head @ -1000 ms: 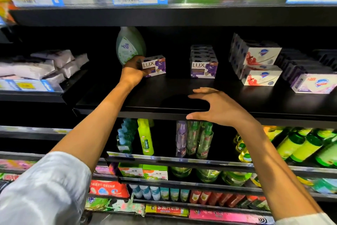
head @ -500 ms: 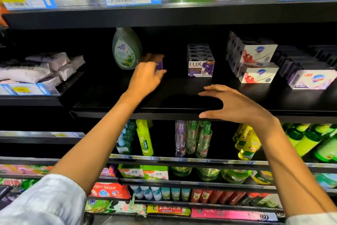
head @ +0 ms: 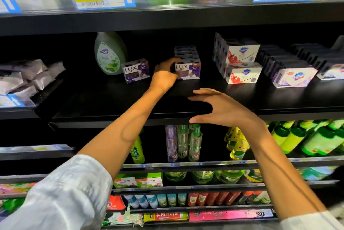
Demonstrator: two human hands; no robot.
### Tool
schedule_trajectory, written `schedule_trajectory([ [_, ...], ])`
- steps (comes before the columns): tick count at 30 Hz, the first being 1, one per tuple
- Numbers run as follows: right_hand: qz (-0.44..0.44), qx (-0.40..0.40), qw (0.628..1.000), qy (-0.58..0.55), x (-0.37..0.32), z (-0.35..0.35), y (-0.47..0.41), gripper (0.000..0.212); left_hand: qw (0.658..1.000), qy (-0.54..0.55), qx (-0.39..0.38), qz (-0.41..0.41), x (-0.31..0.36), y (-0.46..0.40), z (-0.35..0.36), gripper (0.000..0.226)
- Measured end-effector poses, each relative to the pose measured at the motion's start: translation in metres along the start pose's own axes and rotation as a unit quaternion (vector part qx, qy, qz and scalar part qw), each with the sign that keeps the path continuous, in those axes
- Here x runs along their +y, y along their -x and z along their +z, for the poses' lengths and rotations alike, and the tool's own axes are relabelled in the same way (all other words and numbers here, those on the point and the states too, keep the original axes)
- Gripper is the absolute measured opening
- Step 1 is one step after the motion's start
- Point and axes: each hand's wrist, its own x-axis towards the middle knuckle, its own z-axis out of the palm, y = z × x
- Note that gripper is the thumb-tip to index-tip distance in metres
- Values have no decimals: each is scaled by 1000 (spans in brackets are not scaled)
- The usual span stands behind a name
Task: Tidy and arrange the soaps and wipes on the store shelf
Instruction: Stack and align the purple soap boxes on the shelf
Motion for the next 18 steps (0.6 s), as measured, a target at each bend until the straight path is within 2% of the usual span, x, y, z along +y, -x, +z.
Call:
schedule_trajectory([
  [7, -3, -1, 1000, 4, -4, -1, 1, 83, 999, 2, 32, 2, -2, 3, -1, 37],
  [12, -4, -2, 1000, -19, -6, -5, 3, 75, 996, 73, 45, -27, 1, 13, -9, 35],
  [15, 6, 79, 991, -110, -6, -7, 3, 69, 990, 129, 31, -45, -2, 26, -21, 33],
  [18, 25, 193, 956, -219, -6, -8, -7, 58, 966, 241, 21, -89, 1, 45, -34, 28],
])
